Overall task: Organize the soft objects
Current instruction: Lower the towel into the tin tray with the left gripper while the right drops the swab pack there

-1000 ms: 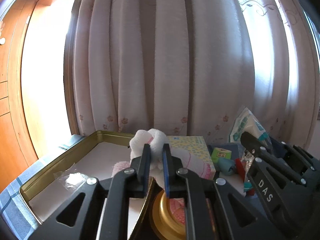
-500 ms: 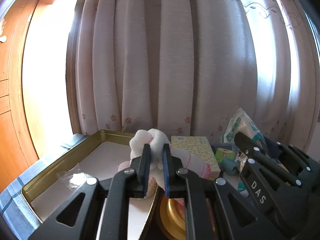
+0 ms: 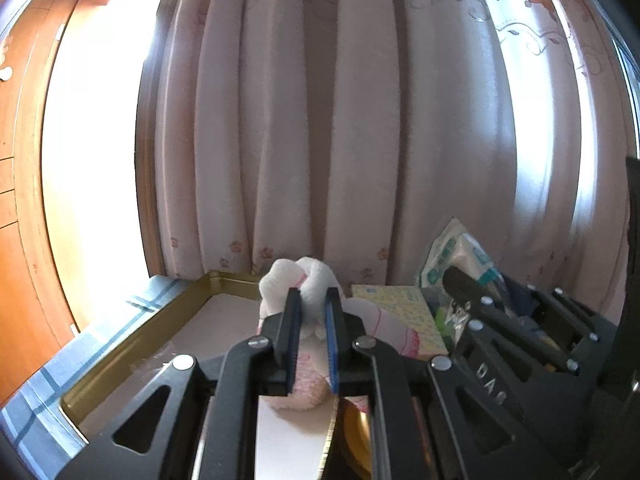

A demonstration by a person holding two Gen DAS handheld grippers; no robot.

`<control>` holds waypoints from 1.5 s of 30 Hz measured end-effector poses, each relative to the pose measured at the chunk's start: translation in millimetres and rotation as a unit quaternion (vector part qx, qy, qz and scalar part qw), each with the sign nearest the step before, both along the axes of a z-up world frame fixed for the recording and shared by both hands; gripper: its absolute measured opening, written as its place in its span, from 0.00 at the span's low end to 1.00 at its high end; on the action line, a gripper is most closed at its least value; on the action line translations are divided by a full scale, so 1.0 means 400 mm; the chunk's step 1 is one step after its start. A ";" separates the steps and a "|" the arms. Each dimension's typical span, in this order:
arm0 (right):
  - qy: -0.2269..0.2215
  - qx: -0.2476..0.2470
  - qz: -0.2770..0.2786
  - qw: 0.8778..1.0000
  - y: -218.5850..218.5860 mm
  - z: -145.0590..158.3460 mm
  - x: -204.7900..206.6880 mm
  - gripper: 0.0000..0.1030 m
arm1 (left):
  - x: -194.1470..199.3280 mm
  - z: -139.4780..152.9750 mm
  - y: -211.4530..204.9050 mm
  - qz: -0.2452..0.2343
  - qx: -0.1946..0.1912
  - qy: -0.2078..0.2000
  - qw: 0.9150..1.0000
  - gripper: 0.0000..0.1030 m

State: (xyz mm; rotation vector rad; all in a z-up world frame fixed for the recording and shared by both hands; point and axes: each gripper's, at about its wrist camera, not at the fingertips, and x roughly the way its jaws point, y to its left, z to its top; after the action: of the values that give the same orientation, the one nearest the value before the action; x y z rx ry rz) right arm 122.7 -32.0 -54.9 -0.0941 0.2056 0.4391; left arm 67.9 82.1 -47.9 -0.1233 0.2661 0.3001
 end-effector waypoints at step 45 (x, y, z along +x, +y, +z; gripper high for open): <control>0.158 -0.040 0.106 0.981 0.304 -0.001 0.092 0.29 | 0.106 0.030 0.346 -0.029 -0.022 0.138 0.990 0.09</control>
State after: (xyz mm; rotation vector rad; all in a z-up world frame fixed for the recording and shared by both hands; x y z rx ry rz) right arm 159.7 89.6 -55.4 -0.1251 0.5295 0.6577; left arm 110.2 220.5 -36.0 -0.1169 0.5506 0.2536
